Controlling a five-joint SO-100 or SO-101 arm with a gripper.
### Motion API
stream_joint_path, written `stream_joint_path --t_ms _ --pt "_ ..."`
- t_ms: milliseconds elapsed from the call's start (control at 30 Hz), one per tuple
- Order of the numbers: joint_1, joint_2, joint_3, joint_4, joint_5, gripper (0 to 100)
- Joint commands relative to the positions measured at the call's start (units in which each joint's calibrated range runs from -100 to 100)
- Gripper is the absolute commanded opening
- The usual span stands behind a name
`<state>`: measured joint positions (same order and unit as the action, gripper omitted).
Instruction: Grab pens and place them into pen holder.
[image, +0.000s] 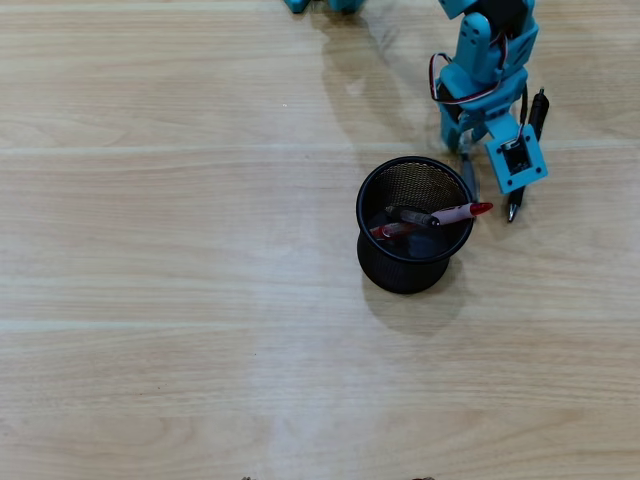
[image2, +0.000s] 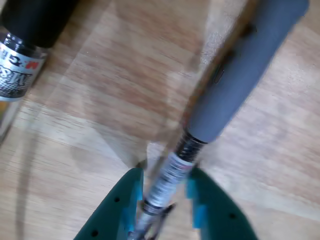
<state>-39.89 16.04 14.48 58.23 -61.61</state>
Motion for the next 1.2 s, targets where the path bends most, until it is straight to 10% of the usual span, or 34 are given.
stream_joint_path --t_ms 0,1167 --pt "0.5 -0.7 1.1 -0.1 0.3 2" --pt "21.8 -21.0 -21.4 -9.4 8.1 2"
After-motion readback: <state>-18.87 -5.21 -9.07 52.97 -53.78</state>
